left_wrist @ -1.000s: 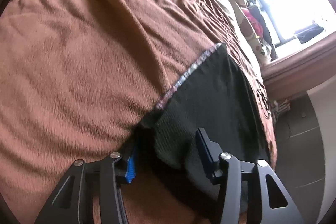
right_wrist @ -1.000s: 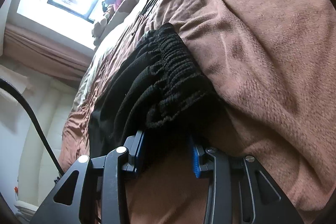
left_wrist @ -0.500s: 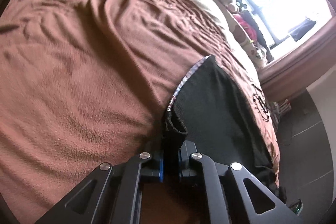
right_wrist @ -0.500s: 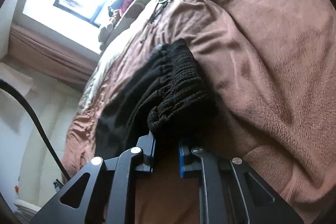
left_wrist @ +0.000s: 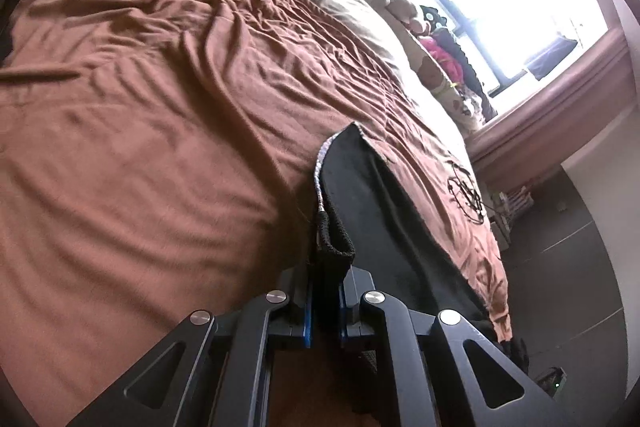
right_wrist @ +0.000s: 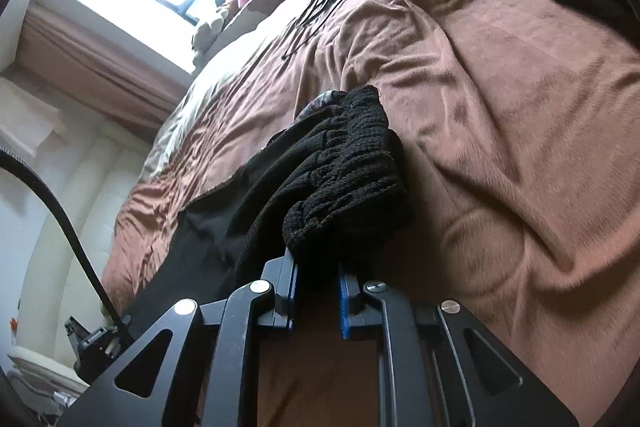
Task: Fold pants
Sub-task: 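Grasp the waistband with the right tool while the left tool grasps the leg edge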
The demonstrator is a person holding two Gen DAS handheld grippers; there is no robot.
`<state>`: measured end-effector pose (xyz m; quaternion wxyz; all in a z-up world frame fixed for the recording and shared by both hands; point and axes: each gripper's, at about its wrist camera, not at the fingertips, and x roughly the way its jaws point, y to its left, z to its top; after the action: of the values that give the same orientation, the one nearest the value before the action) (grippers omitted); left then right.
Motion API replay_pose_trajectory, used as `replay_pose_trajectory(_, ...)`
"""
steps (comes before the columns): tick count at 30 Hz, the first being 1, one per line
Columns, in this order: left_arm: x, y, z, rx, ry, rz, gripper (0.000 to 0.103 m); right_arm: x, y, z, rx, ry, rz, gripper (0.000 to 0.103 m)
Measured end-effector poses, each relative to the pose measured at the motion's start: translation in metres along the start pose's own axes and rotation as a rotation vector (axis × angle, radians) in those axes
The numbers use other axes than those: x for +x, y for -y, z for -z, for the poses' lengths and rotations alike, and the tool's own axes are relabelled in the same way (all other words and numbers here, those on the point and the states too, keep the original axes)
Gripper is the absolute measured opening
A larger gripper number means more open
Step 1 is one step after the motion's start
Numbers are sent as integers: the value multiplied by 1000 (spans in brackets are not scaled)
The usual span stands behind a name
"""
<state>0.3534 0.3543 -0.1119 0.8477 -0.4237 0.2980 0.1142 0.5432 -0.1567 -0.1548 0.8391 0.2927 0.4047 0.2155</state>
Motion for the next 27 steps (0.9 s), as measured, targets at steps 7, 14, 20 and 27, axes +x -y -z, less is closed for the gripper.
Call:
replay_pose_trajectory(7,-57,-21,27,-52,24,-2,9,-27,-11,11,-60,-49,-4,12)
replay_pose_trajectory(14,-110,-45,58,-99,51,-10,9,-40,-24,21,-121,-88,-1,12)
replay_pose_trajectory(20,-147,-57,77,-128,78,1,9,-48,-31,27,-164,-112,1,12)
replay_pose_trajectory(27,-176,-66,99,-160,85,14,9,-52,-37,34,-213,-136,0,12)
